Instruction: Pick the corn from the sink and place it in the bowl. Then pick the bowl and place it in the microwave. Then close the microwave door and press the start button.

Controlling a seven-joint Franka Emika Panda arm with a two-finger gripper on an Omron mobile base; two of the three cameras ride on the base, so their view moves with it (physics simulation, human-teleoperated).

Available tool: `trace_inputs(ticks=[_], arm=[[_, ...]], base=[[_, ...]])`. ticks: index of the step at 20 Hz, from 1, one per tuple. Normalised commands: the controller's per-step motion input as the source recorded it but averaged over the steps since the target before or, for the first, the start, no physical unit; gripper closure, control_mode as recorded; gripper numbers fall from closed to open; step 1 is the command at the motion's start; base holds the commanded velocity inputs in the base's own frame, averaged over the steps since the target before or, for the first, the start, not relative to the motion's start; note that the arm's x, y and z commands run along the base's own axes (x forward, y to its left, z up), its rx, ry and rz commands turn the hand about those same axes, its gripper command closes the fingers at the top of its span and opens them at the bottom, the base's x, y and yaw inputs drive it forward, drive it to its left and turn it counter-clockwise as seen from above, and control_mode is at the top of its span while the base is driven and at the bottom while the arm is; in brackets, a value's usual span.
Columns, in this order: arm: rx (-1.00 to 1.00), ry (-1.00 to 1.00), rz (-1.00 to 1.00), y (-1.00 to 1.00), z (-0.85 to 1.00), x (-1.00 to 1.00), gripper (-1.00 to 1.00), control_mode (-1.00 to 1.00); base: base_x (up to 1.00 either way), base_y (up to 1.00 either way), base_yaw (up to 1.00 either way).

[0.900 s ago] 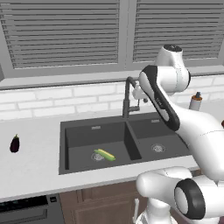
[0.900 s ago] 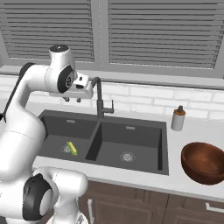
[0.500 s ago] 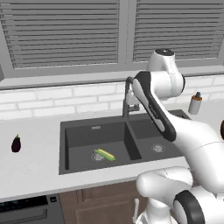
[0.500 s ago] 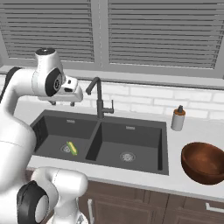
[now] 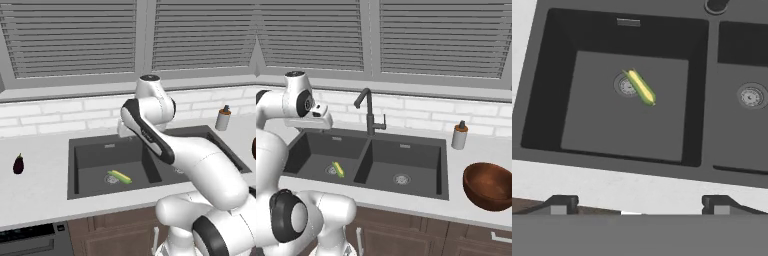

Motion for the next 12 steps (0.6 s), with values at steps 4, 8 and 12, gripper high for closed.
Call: trace_inputs(ticks=[4, 8, 12], arm=[[-0.04, 0.18, 0.00, 0.01, -0.49, 0.48, -1.00, -1.00], [-0.04, 0.20, 0.00, 0.00, -0.52, 0.28, -1.00, -1.00], [-0.02, 0.16, 0.00, 0.00, -0.50, 0.02, -1.00, -1.00]], base=[[0.00, 0.00, 0.00], [0.00, 0.00, 0.00], [0.00, 0.00, 0.00]])
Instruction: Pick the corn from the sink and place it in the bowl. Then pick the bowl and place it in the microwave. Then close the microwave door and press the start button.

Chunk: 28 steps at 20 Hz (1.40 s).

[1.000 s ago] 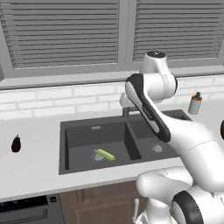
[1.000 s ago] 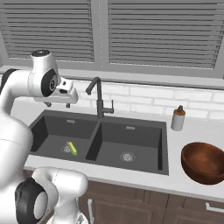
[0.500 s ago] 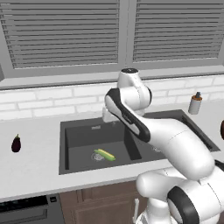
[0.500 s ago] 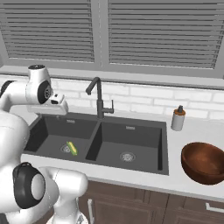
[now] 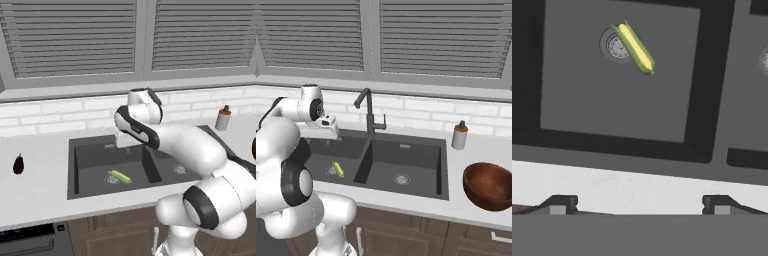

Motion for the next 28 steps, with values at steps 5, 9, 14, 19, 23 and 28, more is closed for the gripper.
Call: trace_inputs(ticks=[5, 9, 14, 19, 23, 28], arm=[[0.00, 0.16, 0.01, 0.00, -0.46, 0.00, -1.00, -1.00], [-0.01, 0.04, 0.04, 0.00, -0.55, 0.00, -1.00, -1.00], [-0.06, -0.12, 0.08, -0.01, -0.55, -0.02, -1.00, -1.00], [-0.02, -0.23, 0.08, -0.08, -0.48, -0.02, -1.00, -1.00], [0.00, -0.08, 0.03, -0.08, -0.31, 0.00, -1.00, -1.00], [0.00, 0.00, 0.02, -0.13, -0.17, 0.00, -1.00, -1.00]], base=[[0.00, 0.00, 0.00], [0.00, 0.00, 0.00], [0.00, 0.00, 0.00], [0.00, 0.00, 0.00], [0.00, 0.00, 0.00], [0.00, 0.00, 0.00]])
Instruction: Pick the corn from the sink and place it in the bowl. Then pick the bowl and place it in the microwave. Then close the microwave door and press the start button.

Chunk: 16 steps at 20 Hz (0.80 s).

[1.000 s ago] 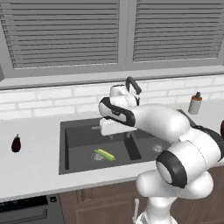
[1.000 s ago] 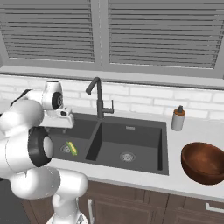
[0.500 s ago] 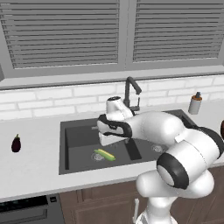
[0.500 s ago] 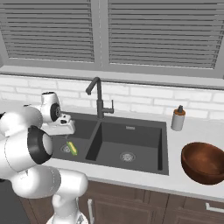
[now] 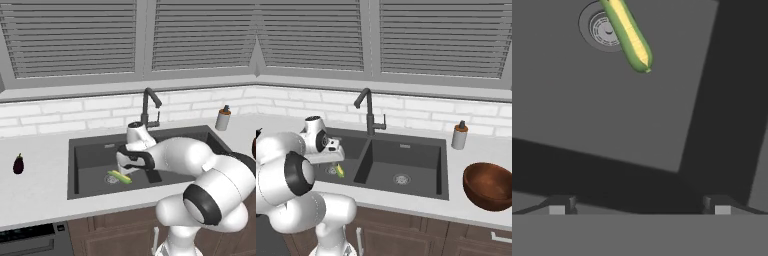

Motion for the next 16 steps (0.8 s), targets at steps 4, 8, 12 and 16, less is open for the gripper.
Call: trace_inputs(ticks=[4, 8, 12, 16], arm=[[0.00, 0.00, 0.02, 0.00, -0.12, 0.10, -1.00, -1.00], [0.00, 0.00, 0.01, 0.01, -0.12, 0.15, -1.00, -1.00], [0.00, 0.00, 0.00, 0.01, -0.12, 0.28, -1.00, -1.00], [0.00, 0.00, 0.00, 0.13, -0.17, 0.34, -1.00, -1.00]], base=[[0.00, 0.00, 0.00], [0.00, 0.00, 0.00], [0.00, 0.00, 0.00], [0.00, 0.00, 0.00]])
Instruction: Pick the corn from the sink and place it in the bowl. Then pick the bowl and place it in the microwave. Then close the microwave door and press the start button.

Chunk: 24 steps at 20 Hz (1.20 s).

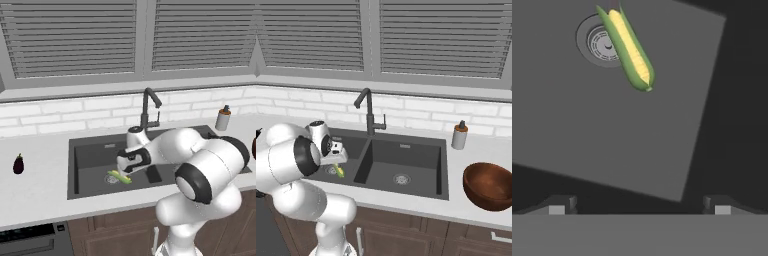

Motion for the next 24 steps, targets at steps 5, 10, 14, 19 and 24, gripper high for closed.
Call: trace_inputs(ticks=[5, 10, 14, 19, 24], arm=[[0.00, 0.00, 0.00, 0.09, -0.07, 0.31, -1.00, -1.00], [0.00, 0.00, 0.00, 0.17, -0.11, 0.34, -1.00, -1.00], [0.00, 0.00, 0.00, 0.12, -0.19, 0.25, -1.00, -1.00], [0.00, 0.00, 0.00, 0.02, -0.38, 0.02, -1.00, -1.00], [0.00, 0.00, 0.00, 0.00, -0.34, 0.04, -1.00, -1.00]], base=[[0.00, 0.00, 0.00], [0.00, 0.00, 0.00], [0.00, 0.00, 0.00], [0.00, 0.00, 0.00], [0.00, 0.00, 0.00]])
